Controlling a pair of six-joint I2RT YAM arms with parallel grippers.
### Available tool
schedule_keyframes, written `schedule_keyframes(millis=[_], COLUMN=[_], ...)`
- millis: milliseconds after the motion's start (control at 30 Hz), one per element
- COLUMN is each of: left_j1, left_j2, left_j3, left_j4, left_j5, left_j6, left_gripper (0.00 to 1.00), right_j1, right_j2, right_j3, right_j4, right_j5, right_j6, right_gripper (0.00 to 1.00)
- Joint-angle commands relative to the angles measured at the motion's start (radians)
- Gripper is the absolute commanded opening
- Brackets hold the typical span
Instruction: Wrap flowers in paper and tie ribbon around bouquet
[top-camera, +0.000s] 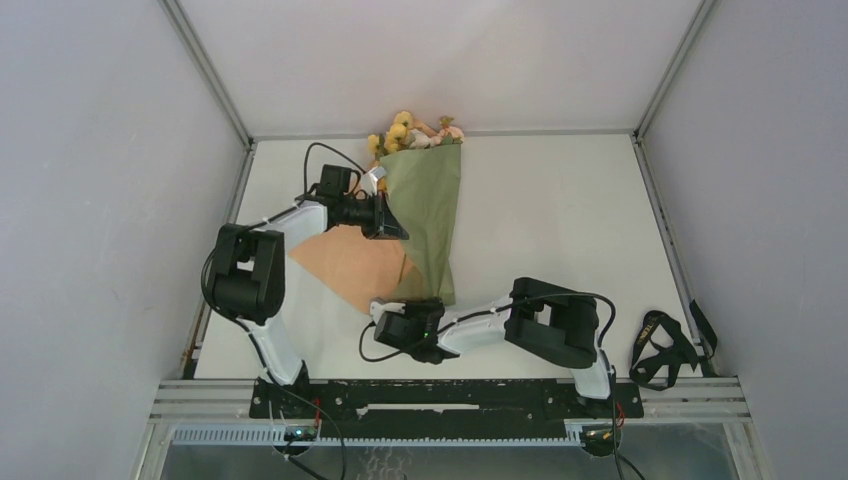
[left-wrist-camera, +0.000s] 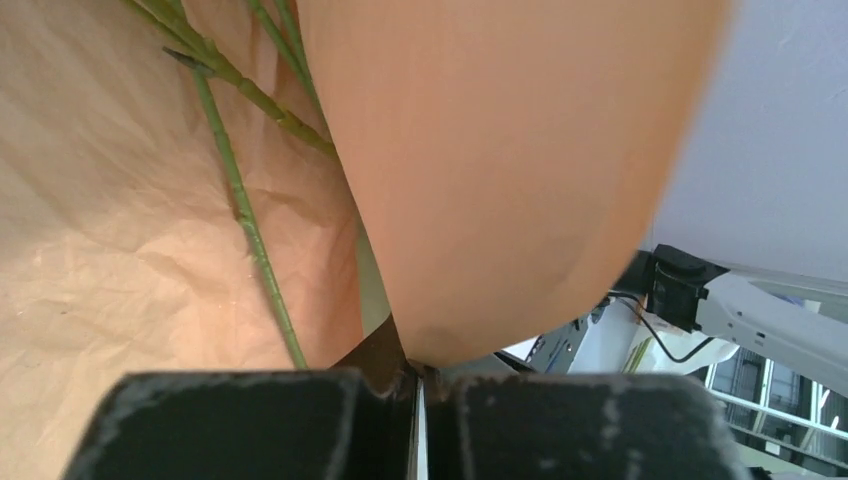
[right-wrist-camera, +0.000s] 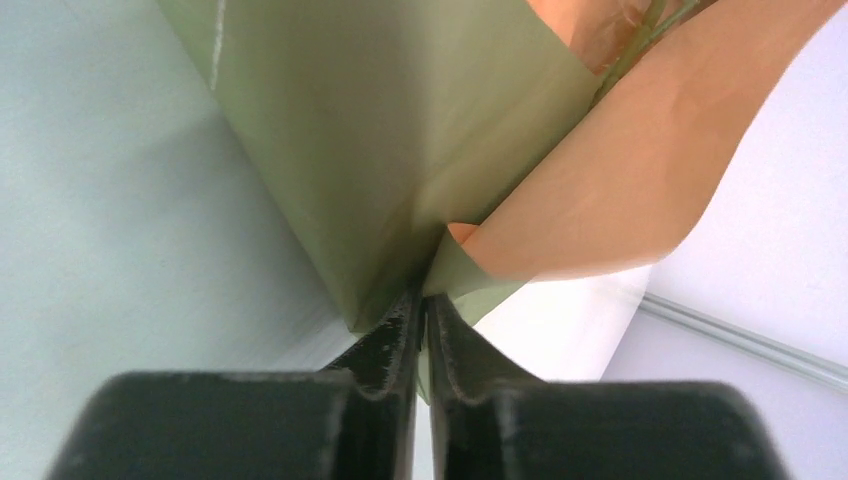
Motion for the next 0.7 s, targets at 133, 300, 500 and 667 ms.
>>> schedule_keyframes(millis=[133,300,500,667], left_j1=[0.081,0.091,0.105,0.111], left_j2=[0.058,0.126,0.166,0.188], left_j3=[0.025,0.003,-0.012,-0.011], left_j4=[0.001,0.011,0.022,0.022], left_j5=[-0.012,-0.019,-0.024,-0.036], left_j6=[0.052,0.069,0.075,0.083], left_gripper=[0.00,0.00,0.00,0.00], right_j1=[0.040,0.058,0.018,-0.184], right_j2=[-0.146,-0.315,-0.481,-0.456], right_j3=[0.031,0.011,-0.001,0.021], right_j4=[-0.054,-0.177,-0.281,-0.137], right_j5=[-0.022,-0.133,-0.434,-0.697], right_j6=[0.003,0.058,0.136,0.272], right_gripper=[0.36,0.37,0.37,0.35])
